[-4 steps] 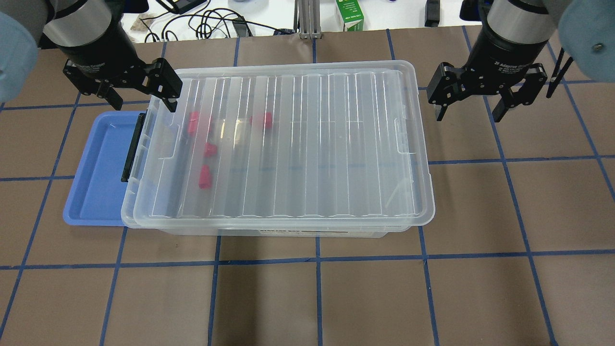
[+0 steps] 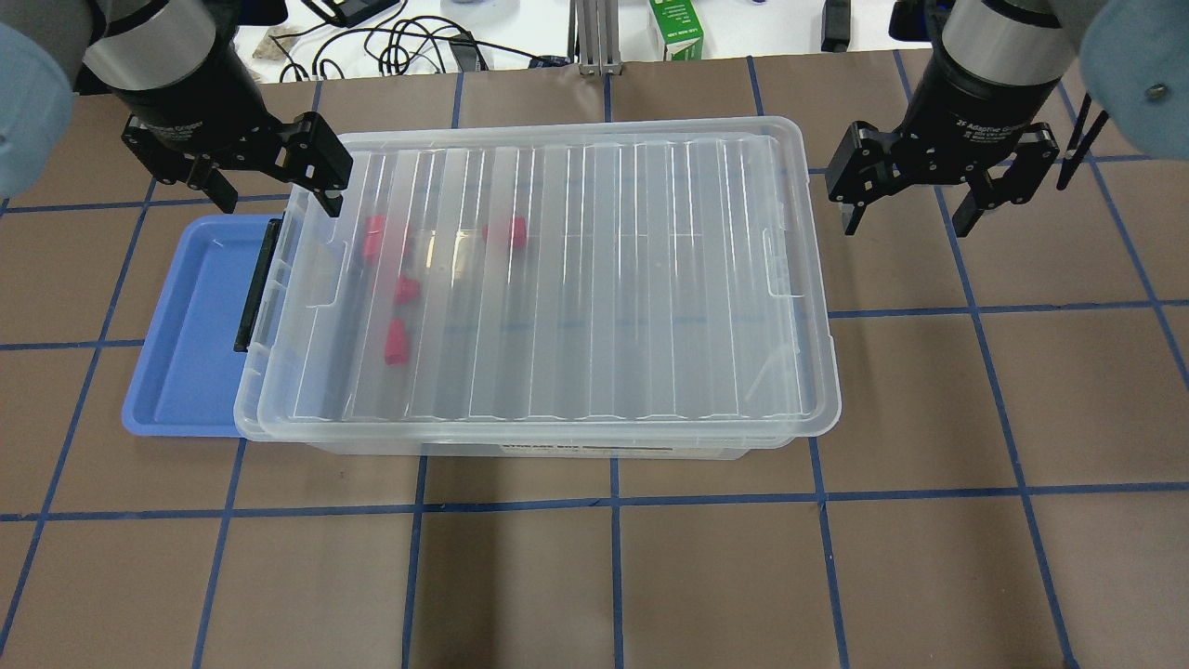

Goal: Place red block in blue tray from box

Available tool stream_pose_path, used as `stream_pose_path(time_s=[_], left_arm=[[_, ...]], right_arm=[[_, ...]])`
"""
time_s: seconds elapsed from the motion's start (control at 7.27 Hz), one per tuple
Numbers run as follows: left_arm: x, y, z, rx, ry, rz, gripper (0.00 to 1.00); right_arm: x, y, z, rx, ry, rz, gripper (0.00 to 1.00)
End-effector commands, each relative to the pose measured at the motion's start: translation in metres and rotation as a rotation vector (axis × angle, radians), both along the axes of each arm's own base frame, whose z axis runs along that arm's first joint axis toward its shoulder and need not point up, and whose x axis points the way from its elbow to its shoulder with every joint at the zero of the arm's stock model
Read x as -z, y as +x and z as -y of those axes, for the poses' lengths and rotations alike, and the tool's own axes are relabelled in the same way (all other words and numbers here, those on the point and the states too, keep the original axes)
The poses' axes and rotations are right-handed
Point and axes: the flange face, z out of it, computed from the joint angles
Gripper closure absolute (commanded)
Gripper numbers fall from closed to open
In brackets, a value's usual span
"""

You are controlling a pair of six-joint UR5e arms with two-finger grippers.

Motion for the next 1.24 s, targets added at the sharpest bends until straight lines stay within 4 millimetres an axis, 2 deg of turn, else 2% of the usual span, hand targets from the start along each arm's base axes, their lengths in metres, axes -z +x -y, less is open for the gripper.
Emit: stream_pose_path(time_s=[0.0, 0.28, 0.41, 0.69, 0.96, 1.1], left_arm=[[0.000, 0.000, 0.000, 0.000, 0.000, 0.000, 0.00], [0.000, 0.000, 0.000, 0.000, 0.000, 0.000, 0.00], [0.000, 0.000, 0.000, 0.000, 0.000, 0.000, 0.00], [0.001, 0.000, 0.000, 0.000, 0.002, 0.000, 0.00], [0.000, 0.000, 0.000, 0.000, 0.000, 0.000, 0.00], [0.000, 0.000, 0.000, 0.000, 0.000, 0.000, 0.00]], right_arm=[[0.006, 0.000, 0.002, -0.010, 0.012, 0.005, 0.00], [0.017, 0.000, 0.003, 0.005, 0.017, 0.004, 0.00], [0.033, 0.000, 0.009, -0.004, 0.045, 0.008, 0.00], [0.070, 0.000, 0.041, 0.004, -0.009, 0.006, 0.00], [0.094, 0.002, 0.044, -0.010, 0.025, 0.019, 0.00], [0.100, 0.002, 0.054, -0.009, -0.008, 0.021, 0.00]])
